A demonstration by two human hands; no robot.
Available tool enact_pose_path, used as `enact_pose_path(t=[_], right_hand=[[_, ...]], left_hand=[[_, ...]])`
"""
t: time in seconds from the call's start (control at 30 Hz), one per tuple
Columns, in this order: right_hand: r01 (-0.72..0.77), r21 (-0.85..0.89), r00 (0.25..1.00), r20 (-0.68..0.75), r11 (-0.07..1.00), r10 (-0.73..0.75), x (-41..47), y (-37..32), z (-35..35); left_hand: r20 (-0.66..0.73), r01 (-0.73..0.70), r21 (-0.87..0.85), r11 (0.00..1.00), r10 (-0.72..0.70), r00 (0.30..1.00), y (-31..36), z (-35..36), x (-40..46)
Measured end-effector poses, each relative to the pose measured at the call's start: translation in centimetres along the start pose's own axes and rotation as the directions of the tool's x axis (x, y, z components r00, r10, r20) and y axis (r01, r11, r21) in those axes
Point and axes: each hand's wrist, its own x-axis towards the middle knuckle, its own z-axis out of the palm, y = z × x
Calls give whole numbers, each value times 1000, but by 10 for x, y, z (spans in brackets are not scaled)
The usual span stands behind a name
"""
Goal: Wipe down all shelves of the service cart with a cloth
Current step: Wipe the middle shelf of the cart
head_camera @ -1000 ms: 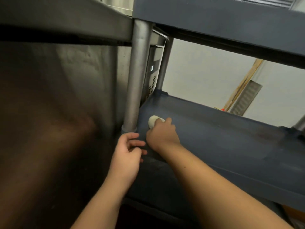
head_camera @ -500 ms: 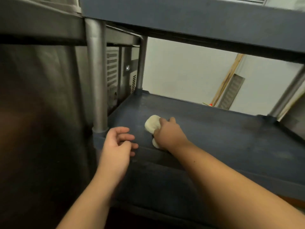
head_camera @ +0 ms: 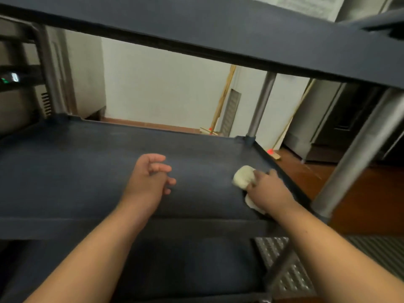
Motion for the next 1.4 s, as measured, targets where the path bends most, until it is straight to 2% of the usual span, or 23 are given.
enact_pose_path(t=[0.07,0.23,0.4,0.43,0.57,0.7,0.77,0.93,1.0,1.13,1.23,1.3,1.4], right_hand=[[-85,-33,996,9,996,85,8,38,-12],[-71,17,986,-150,997,73,22,38,-30],[-302,-3,950,78,953,301,38,36,-18],[-310,20,949,70,951,308,41,39,-14],[-245,112,954,-148,963,260,44,42,2],[-240,115,951,-169,964,257,41,19,8],[-204,113,964,-151,972,220,38,-7,8],[-27,-123,998,45,992,32,27,-92,20],[44,-186,997,67,982,-32,18,-133,25],[186,-102,982,47,977,-182,4,-223,49],[221,66,975,-21,973,-220,-14,-298,68],[270,133,962,-7,954,-271,-31,-352,79],[384,117,918,58,916,-392,-54,-421,91]], left_hand=[[44,2,31,1000,-3,999,-7,25,0],[100,15,57,998,-21,995,-17,50,8],[85,47,80,996,-54,995,-18,19,23],[82,51,83,995,-58,995,-18,9,27],[54,81,52,995,-83,995,-18,-37,36],[4,109,-33,993,-109,994,-20,-65,43],[19,116,-45,992,-115,993,-22,-71,46],[29,85,-74,994,-83,996,-2,-114,56],[7,68,-89,994,-67,998,8,-146,58],[-64,38,-81,996,-44,997,19,-208,58],[-129,34,-78,996,-44,991,25,-246,55],[-161,39,-63,997,-48,986,28,-268,50],[-211,52,-43,998,-60,976,32,-301,36]])
